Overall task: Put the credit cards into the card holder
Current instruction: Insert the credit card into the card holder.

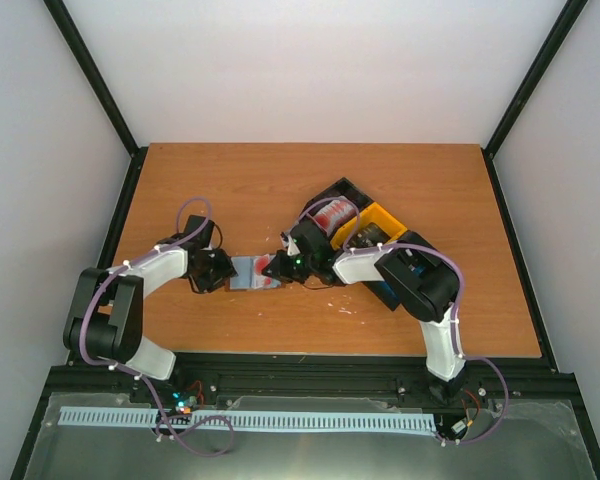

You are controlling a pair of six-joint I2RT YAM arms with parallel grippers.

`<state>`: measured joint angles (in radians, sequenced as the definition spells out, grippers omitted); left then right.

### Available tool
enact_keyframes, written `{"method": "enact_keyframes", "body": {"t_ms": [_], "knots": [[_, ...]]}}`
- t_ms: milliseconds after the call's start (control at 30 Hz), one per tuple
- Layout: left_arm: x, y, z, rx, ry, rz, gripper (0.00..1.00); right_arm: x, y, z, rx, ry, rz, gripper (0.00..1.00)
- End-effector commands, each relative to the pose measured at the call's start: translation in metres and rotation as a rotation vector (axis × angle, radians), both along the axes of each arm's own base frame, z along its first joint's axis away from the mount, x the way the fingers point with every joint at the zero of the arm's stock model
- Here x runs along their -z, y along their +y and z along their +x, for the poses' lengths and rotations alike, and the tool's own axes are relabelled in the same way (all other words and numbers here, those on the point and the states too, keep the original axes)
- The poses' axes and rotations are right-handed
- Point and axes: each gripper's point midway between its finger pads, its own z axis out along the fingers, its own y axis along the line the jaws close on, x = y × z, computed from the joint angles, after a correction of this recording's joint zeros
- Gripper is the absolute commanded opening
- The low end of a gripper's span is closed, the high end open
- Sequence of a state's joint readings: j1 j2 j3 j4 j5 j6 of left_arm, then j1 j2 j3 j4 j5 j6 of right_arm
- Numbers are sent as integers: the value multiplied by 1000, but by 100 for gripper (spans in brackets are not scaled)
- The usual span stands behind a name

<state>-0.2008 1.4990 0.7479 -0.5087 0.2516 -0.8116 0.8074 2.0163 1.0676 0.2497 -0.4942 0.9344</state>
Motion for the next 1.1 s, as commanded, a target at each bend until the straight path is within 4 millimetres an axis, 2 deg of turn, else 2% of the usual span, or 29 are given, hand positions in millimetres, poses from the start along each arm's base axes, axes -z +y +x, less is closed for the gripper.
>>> {"method": "enact_keyframes", "body": {"t_ms": [0, 167, 433, 700, 933, 1067], "knots": [[2, -9, -5, 31, 14, -57, 42, -7, 15, 3, -8, -13, 73, 3], [3, -10, -9, 42, 22, -65, 37, -2, 16, 6, 2, -1, 64, 3], [2, -8, -9, 51, 15, -48, 37, 1, 13, 10, 17, -21, 35, 3], [4, -6, -9, 60, 16, -30, 37, 14, -1, 20, 2, -83, -64, 3], [5, -6, -8, 68, 13, -31, 36, 20, 2, 14, -40, -40, -33, 3], [5, -7, -7, 72, 12, -31, 35, 17, -2, 17, -45, -47, -32, 3]]}}
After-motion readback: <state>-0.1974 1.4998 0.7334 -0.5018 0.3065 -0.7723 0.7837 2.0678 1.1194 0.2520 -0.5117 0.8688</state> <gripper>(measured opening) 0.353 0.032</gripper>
